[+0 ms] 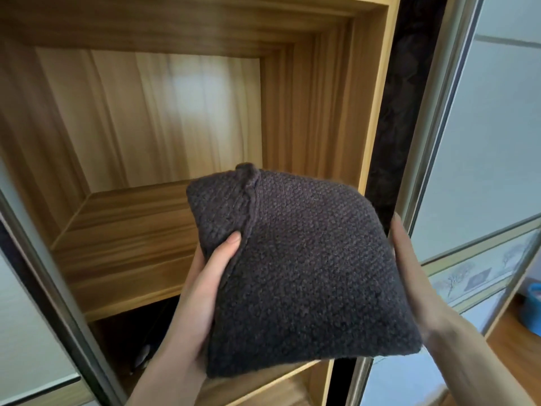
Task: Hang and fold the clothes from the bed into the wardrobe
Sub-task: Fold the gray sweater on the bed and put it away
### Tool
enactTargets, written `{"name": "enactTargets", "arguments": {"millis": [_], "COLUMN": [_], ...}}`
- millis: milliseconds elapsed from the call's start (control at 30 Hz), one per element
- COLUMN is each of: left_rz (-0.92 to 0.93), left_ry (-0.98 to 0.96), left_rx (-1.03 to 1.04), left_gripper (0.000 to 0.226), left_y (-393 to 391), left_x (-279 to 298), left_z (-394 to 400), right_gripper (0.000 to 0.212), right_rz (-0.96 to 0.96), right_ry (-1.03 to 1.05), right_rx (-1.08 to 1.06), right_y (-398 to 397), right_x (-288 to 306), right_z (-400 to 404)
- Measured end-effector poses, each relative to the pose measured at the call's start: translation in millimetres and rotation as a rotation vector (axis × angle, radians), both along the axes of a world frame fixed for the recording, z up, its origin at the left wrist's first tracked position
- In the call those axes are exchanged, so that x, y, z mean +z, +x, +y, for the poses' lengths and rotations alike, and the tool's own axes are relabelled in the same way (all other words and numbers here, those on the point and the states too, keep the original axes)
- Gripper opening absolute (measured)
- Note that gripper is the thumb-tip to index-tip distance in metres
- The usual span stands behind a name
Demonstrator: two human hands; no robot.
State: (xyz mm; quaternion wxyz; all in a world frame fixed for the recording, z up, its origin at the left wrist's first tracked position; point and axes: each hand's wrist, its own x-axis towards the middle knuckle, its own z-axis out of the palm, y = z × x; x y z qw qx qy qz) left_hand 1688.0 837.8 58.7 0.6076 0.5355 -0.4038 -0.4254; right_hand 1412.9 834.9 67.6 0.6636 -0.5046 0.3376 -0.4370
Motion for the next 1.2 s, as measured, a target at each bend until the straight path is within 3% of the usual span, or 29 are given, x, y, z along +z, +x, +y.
{"name": "enactTargets", "arguments": {"millis": [67, 100, 200, 500, 600, 700, 833, 900, 967, 1000, 1100, 1200], "left_rz": [0.215, 0.225, 0.200, 0.044, -0.167, -0.530, -1.101, -1.208, -1.222, -1.217, -1.231, -1.287], "left_ry": [-0.090, -0.100, -0.196, 0.000, 0.065, 0.168, 0.332, 0.275, 0.142, 0.091, 0.083, 0.138], "left_rx": [-0.022, -0.032, -0.043, 0.145, 0.135, 0.139, 0.308, 0.389, 0.339, 0.288, 0.133, 0.060], "left_gripper": [0.057, 0.044, 0.044, 0.062, 0.053, 0.044, 0.086, 0.091, 0.078, 0.072, 0.069, 0.073], "left_y": [-9.8, -10.0, -2.8, 26.2, 34.1, 45.7, 48.8, 42.5, 32.5, 28.6, 19.7, 19.3], "left_x": [18.3, 15.2, 28.8, 31.7, 32.5, 31.4, 37.6, 41.9, 45.6, 45.3, 37.0, 20.4], "left_z": [4.4, 2.2, 7.2, -58.9, -75.9, -89.7, -85.2, -83.5, -86.0, -89.6, -98.5, -105.6], "right_gripper": [0.084, 0.079, 0.072, 0.085, 0.086, 0.085, 0.068, 0.054, 0.051, 0.054, 0.073, 0.076], "right_rz": [0.098, 0.145, 0.233, 0.446, 0.589, 0.855, 1.219, 1.108, 0.899, 0.892, 1.100, 1.076], "right_ry": [-0.011, -0.028, -0.040, -0.109, -0.171, -0.282, -0.649, -0.887, -0.936, -0.920, -0.861, -0.799], "right_rx": [0.027, 0.038, 0.030, -0.091, -0.085, -0.124, -0.362, -0.429, -0.272, -0.182, -0.011, 0.004], "right_y": [5.0, 8.8, 26.7, 73.4, 80.8, 80.4, 75.8, 77.7, 84.1, 88.4, 97.3, 95.2], "right_x": [15.7, 24.3, 43.9, 38.5, 36.3, 33.1, 29.5, 33.5, 40.4, 41.3, 30.0, 15.4], "right_z": [-15.8, -25.5, -53.0, -129.4, -145.2, -158.6, -159.9, -160.0, -158.5, -159.1, -165.0, -173.4]}}
